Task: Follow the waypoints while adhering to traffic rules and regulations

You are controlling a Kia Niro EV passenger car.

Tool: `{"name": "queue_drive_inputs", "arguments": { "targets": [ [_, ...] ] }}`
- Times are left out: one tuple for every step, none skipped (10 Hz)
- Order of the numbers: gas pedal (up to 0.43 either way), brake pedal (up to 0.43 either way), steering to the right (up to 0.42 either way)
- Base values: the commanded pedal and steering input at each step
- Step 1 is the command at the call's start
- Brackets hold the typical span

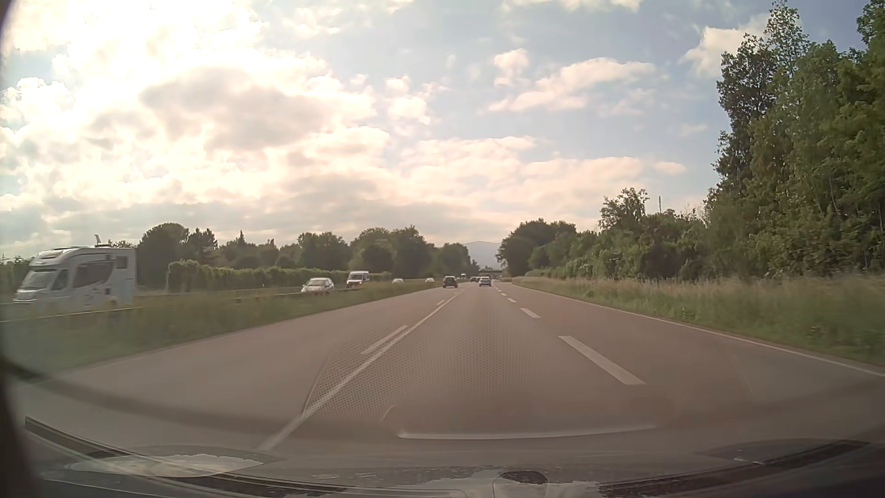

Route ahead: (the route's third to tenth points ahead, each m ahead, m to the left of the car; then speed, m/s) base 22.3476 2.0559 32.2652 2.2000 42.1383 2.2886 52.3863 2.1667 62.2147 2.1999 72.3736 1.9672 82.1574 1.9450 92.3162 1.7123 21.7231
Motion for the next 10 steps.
{"name": "queue_drive_inputs", "arguments": {
  "targets": [
    [0.169,0.0,-0.001],
    [0.169,0.0,-0.001],
    [0.169,0.0,-0.001],
    [0.169,0.0,-0.001],
    [0.169,0.0,-0.001],
    [0.169,0.0,-0.001],
    [0.169,0.0,-0.001],
    [0.157,0.0,-0.001],
    [0.157,0.0,-0.001],
    [0.157,0.0,-0.001]
  ]
}}
